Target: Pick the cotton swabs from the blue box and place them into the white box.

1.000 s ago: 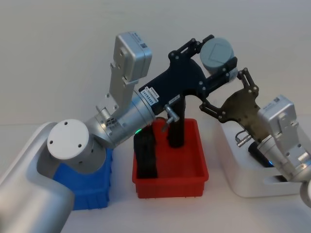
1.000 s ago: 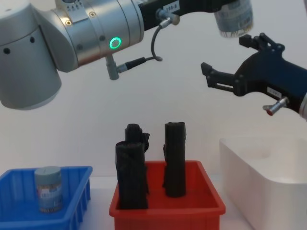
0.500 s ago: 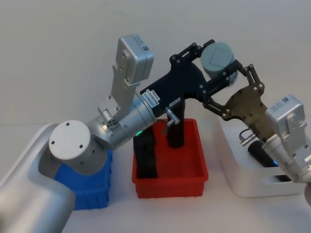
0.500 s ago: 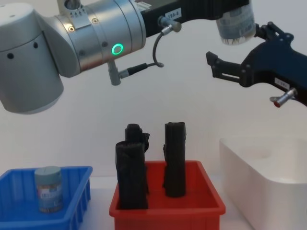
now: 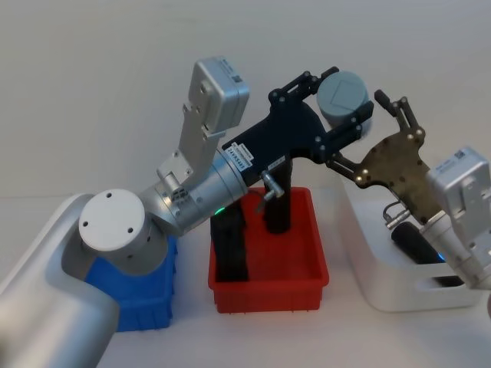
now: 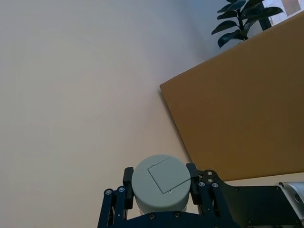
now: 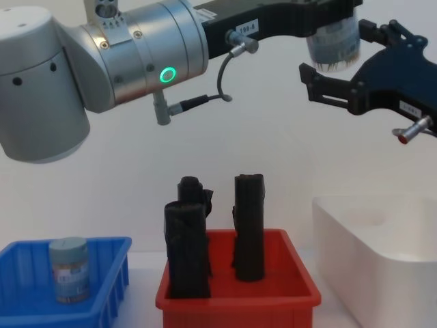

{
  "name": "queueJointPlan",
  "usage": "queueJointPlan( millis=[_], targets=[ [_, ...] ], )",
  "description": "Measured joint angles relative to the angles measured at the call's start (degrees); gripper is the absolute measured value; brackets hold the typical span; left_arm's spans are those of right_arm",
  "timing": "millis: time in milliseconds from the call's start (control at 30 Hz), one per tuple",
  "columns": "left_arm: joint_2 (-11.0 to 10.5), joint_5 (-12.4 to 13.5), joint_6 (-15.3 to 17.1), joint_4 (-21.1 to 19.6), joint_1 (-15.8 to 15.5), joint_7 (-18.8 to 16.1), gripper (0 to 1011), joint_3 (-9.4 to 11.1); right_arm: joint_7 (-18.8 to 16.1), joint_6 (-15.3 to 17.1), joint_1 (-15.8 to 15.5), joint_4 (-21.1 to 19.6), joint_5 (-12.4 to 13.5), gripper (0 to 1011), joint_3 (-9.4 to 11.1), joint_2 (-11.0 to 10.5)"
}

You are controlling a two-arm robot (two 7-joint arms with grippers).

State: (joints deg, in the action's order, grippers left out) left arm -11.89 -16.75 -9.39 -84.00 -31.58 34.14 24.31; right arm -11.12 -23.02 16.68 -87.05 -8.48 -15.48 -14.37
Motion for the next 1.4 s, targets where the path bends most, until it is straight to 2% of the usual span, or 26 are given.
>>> queueJointPlan(
  millis=[300,633,1067,1400],
  targets=[
    [-0.07,1.07,0.24,0.09,-0.19,-0.4,669,0.1,0.25,1.47,-0.49,-1.53,-0.11,1001,0.15,-0.27],
    [0.0,1.15,-0.2,0.67,-0.45,-0.34,669,0.21,-0.12,2.91,-0.82,-2.62,0.11,986,0.21,-0.45],
    [0.09,1.02,-0.63,0.96,-0.57,-0.22,669,0.28,-0.43,3.86,-1.02,-3.24,0.22,644,0.21,-0.56],
    [0.1,1.0,-0.74,1.06,-0.62,-0.16,669,0.29,-0.5,4.09,-1.06,-3.43,0.26,640,0.21,-0.6]
  ],
)
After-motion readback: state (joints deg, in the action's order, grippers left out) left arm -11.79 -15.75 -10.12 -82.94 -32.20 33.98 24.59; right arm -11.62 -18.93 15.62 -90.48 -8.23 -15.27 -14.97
